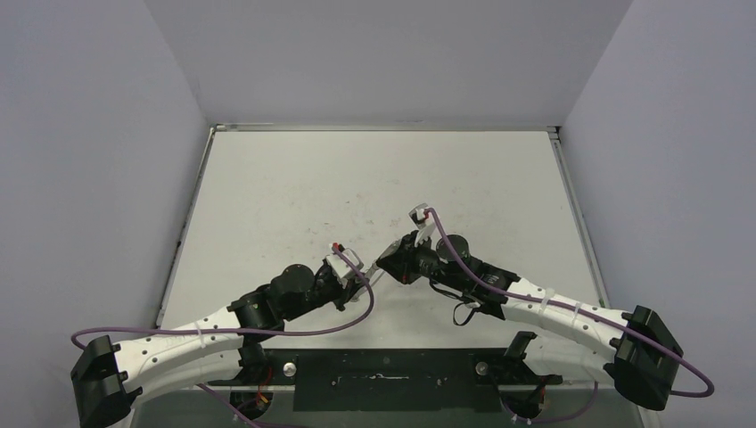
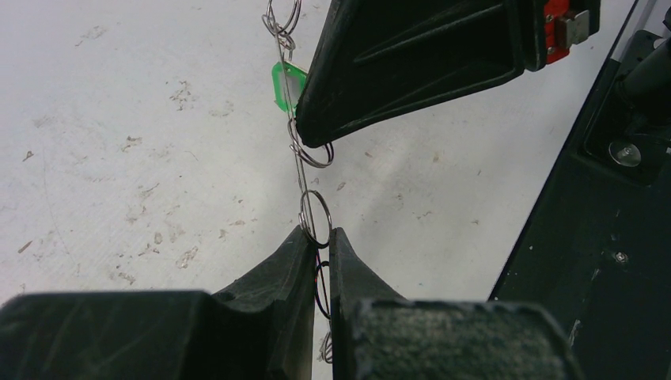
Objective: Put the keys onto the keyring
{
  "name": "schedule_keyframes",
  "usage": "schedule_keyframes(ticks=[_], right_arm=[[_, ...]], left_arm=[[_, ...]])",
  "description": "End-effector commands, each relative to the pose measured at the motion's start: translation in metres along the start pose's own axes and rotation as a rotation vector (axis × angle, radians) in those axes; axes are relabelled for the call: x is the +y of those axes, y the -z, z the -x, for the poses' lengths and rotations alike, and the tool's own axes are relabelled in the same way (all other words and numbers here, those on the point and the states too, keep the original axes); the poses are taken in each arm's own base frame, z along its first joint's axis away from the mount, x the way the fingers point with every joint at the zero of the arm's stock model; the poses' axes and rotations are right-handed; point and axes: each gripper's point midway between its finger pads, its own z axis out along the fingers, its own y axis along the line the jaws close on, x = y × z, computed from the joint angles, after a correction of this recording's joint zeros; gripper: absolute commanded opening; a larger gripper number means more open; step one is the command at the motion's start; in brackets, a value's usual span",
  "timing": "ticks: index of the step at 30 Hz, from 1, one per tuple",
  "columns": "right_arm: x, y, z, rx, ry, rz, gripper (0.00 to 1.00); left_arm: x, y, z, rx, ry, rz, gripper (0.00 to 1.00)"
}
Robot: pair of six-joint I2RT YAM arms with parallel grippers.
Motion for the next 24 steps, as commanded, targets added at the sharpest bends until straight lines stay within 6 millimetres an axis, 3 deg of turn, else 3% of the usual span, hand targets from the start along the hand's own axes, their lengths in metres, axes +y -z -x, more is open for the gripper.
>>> schedule_keyframes(ticks=[1, 8, 14, 17, 21, 24], right_arm=[[0.002, 0.0, 0.02, -0.092, -0.095, -0.028, 0.0], [0.001, -0.001, 0.019, -0.139, -0.344, -0.039, 0.0], [0.002, -0.003, 0.018, -0.164, -0.422, -0.014, 0.0], [0.005, -0.001, 0.025, -0.189, -0.453, -0.005, 0.0], [0.012, 0.001, 0.032, -0.201, -0.455, 0.02, 0.0], [0.008, 0.002, 0.03, -0.191, -0.415, 0.0, 0.0]], left_arm=[[-0.003, 0.001, 0.045, -0.127, 0.016, -0.005, 0.0], [0.013, 0.0, 0.035, -0.134, -0.013, 0.078, 0.0], [0.015, -0.003, 0.027, -0.115, -0.04, 0.082, 0.0], [0.014, -0.003, 0.023, -0.101, -0.056, 0.074, 0.11], [0.01, -0.003, 0.023, -0.09, -0.057, 0.054, 0.42], [0.004, -0.001, 0.028, -0.091, -0.023, 0.025, 0.54]])
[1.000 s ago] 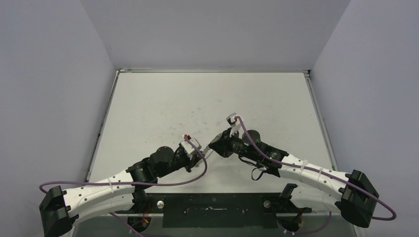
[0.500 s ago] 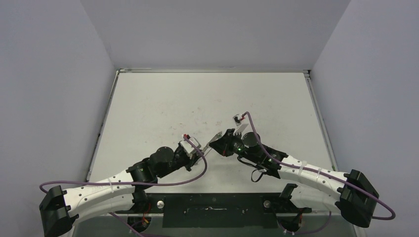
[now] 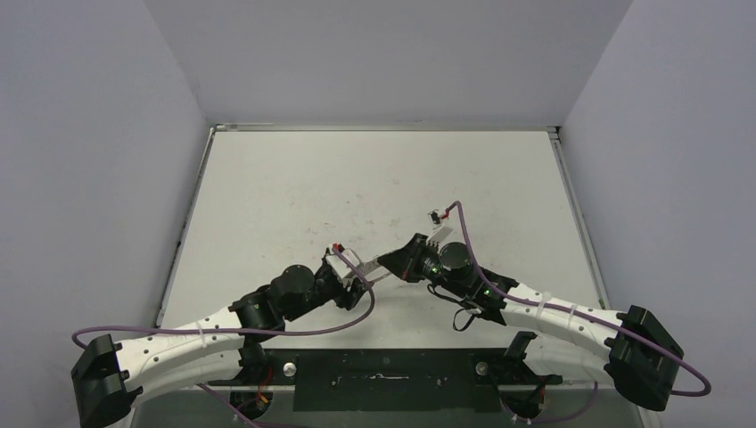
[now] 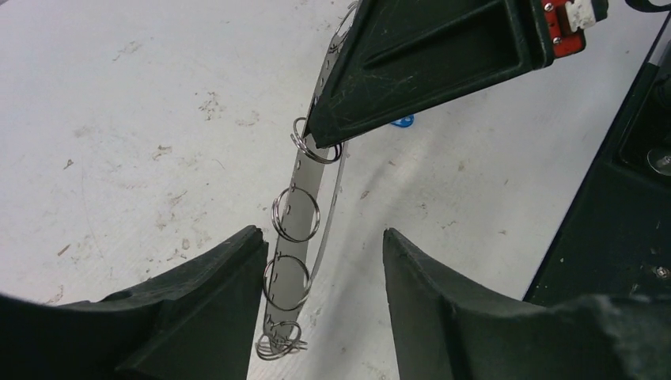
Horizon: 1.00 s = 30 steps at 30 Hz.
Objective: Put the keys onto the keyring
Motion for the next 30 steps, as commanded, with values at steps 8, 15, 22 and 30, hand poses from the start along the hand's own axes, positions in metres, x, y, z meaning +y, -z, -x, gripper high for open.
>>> schedule_keyframes(ticks=[8, 15, 22, 30], right_arm=[[0.009, 0.006, 0.01, -0.019, 0.159, 0.023, 0.0], [0.003, 0.009, 0.008, 0.005, 0.207, -0.01, 0.0], [0.01, 0.012, 0.01, 0.007, 0.22, 0.014, 0.0], [0.02, 0.013, 0.008, 0.024, 0.229, 0.044, 0.0]], left_arm=[[-0.017, 0.01, 0.046, -0.085, 0.17, -0.074, 0.55], [-0.008, 0.009, 0.067, -0.061, 0.376, -0.053, 0.59], [-0.006, -0.004, 0.056, 0.066, 0.564, -0.118, 0.6], [-0.013, -0.021, 0.053, 0.084, 0.647, -0.182, 0.56]])
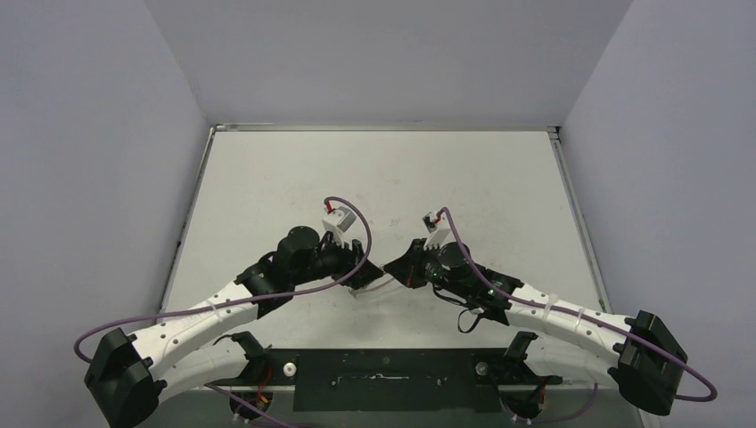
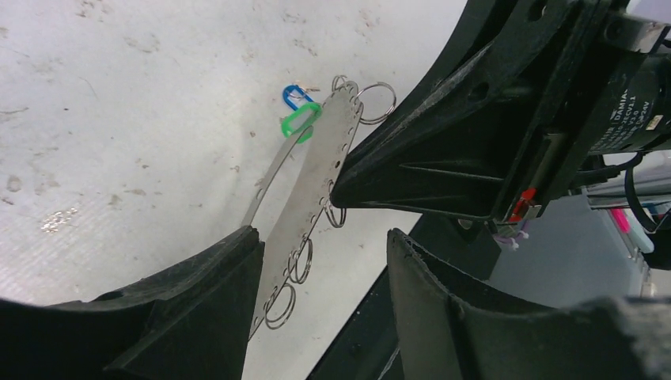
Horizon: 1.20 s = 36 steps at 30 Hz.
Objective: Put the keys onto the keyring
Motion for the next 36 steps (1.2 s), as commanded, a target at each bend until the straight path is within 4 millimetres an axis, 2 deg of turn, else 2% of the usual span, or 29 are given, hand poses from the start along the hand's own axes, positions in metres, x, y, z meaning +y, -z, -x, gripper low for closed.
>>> schedule_keyframes(ticks=[1, 5, 10, 16, 22, 28, 31, 33, 36], right_arm=[[0.037, 0.006, 0.029, -0.07, 0.024, 0.106, 0.0], [0.037, 0.006, 0.028, -0.06, 0.033, 0.102, 0.0], [0.041, 0.006, 0.028, -0.053, 0.04, 0.111, 0.0], [0.044, 0.006, 0.028, -0.043, 0.048, 0.116, 0.0], [0.047, 0.007, 0.03, -0.047, 0.048, 0.12, 0.0], [0.049, 0.007, 0.029, -0.039, 0.052, 0.127, 0.0], [0.05, 0.008, 0.03, -0.041, 0.052, 0.13, 0.01], [0.051, 0.009, 0.031, -0.046, 0.053, 0.136, 0.09], [0.052, 0.011, 0.033, -0.057, 0.055, 0.14, 0.32]], left_arm=[[-0.029, -0.003, 0.022, -0.045, 0.04, -0.127, 0.55], [-0.032, -0.006, 0.022, -0.056, 0.047, -0.162, 0.49], [-0.022, -0.011, 0.015, -0.04, 0.048, -0.135, 0.42], [-0.013, -0.015, 0.011, -0.027, 0.018, -0.104, 0.25], [-0.009, -0.017, 0.006, 0.005, -0.007, -0.086, 0.22], [-0.006, -0.017, 0.003, 0.015, -0.032, -0.08, 0.0], [-0.005, -0.017, 0.003, 0.007, -0.035, -0.077, 0.0], [-0.004, -0.016, 0.004, -0.01, -0.033, -0.077, 0.0], [-0.001, -0.013, 0.004, -0.046, -0.021, -0.07, 0.0]])
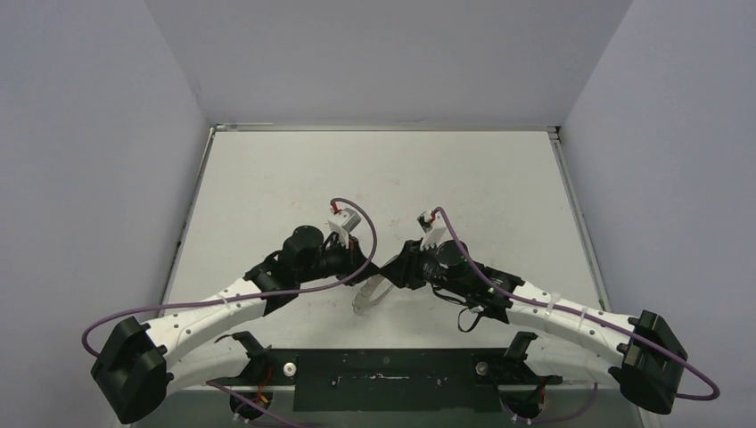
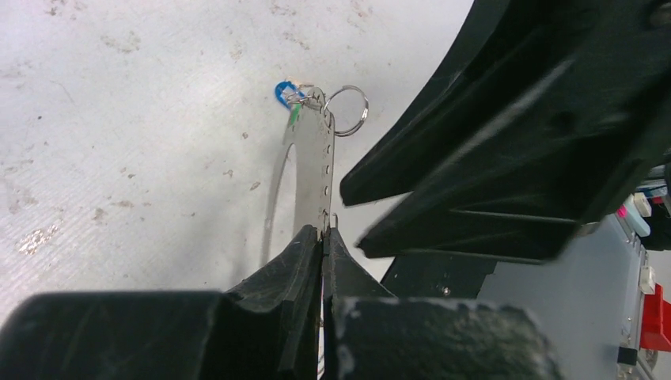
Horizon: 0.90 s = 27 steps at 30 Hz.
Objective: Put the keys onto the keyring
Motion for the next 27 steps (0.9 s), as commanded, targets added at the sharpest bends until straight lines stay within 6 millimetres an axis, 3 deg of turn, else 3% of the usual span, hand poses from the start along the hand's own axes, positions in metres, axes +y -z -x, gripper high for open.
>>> schedule_keyframes(ticks=[1, 3, 7, 14, 20, 23, 27], right_arm=[[0.039, 0.01, 0.038, -0.114, 0.014, 0.122, 0.39], [0.037, 0.015, 0.039, -0.133, 0.013, 0.118, 0.52], [0.032, 0.026, 0.045, -0.184, 0.018, 0.109, 0.66], [0.006, 0.049, 0.052, -0.248, 0.045, -0.006, 0.82], [-0.031, 0.057, 0.043, -0.197, 0.032, -0.138, 0.87], [-0.04, 0.053, 0.036, -0.136, 0.004, -0.123, 0.86], [-0.035, 0.043, 0.025, -0.066, -0.012, -0.039, 0.83]], left_arm=[[0.002, 0.006, 0.012, -0.093, -0.024, 0.006, 0.0], [0.004, 0.011, 0.014, -0.131, -0.027, 0.016, 0.0], [0.008, 0.021, 0.017, -0.198, -0.044, 0.023, 0.0], [0.013, 0.033, 0.017, -0.286, -0.084, 0.025, 0.0], [0.015, 0.044, 0.021, -0.337, -0.121, 0.036, 0.0], [0.013, 0.048, 0.02, -0.352, -0.168, 0.018, 0.0], [0.006, 0.054, 0.02, -0.385, -0.246, -0.025, 0.0]])
